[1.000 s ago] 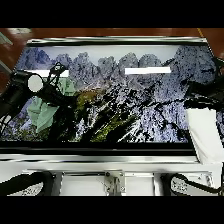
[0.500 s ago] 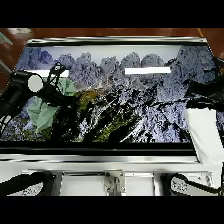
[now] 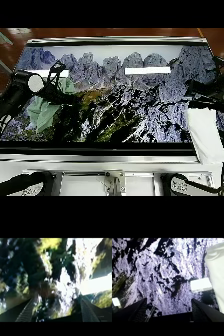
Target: Fold the shirts.
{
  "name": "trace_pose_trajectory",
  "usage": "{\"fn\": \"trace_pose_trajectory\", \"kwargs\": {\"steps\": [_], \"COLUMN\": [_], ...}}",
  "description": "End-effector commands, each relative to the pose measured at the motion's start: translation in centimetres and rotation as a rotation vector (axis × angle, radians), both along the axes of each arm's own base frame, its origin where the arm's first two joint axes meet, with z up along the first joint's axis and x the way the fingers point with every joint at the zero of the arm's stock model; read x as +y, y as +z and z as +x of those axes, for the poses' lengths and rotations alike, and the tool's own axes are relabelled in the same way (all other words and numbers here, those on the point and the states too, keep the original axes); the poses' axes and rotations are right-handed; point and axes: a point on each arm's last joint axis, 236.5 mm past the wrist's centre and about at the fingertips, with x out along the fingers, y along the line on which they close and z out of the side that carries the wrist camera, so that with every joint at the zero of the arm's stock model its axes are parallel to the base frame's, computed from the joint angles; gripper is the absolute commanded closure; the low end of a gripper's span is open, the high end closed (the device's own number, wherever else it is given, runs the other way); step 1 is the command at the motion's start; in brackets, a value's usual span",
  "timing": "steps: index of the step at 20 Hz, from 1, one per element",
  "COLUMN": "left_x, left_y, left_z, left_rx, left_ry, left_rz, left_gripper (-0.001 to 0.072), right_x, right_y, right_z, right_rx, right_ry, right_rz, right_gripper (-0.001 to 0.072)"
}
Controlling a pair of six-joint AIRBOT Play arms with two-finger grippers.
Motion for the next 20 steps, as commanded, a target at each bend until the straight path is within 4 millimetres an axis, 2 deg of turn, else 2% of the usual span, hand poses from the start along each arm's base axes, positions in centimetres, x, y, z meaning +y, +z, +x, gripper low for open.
{"fn": "trace_pose_trajectory", "kwargs": {"steps": [1, 3, 5, 8, 11, 13, 14, 17, 20], "left_x": [-1.3, -1.1, 0.7, 7.9, 15.4, 19.5, 21.1, 23.0, 22.6], "left_y": [0.4, 0.4, 0.2, -0.1, -0.7, -2.3, -3.7, -8.6, -12.5], "left_z": [0.8, 1.1, 1.9, 4.2, 7.1, 8.9, 9.7, 11.2, 12.2], "left_rx": [-0.031, -0.043, -0.068, -0.110, -0.093, -0.063, -0.031, 0.058, 0.108], "left_ry": [0.004, -0.001, -0.002, 0.070, 0.200, 0.289, 0.323, 0.356, 0.354], "left_rz": [-0.060, -0.052, 0.016, 0.214, 0.276, 0.282, 0.279, 0.275, 0.249], "left_gripper": [0.0002, 0.0002, 0.0002, -0.0004, -0.0004, -0.0005, -0.0006, -0.0006, -0.0006], "right_x": [0.0, -0.1, -0.1, -0.2, -0.4, -0.4, -0.4, -0.4, -0.3], "right_y": [0.1, 0.2, 0.2, 0.3, 0.5, 0.5, 0.5, 0.5, 0.4], "right_z": [0.4, 0.6, 0.6, 1.0, 1.7, 1.8, 1.8, 1.8, 1.4], "right_rx": [-0.016, -0.025, -0.026, -0.044, -0.074, -0.079, -0.079, -0.078, -0.061], "right_ry": [-0.002, -0.003, -0.002, -0.002, -0.007, -0.008, -0.008, -0.008, -0.018], "right_rz": [-0.001, -0.003, -0.003, -0.009, -0.016, -0.018, -0.019, -0.018, -0.009], "right_gripper": [0.0035, 0.0035, 0.0035, 0.0035, 0.0035, 0.0035, 0.0035, 0.0036, 0.0036]}}
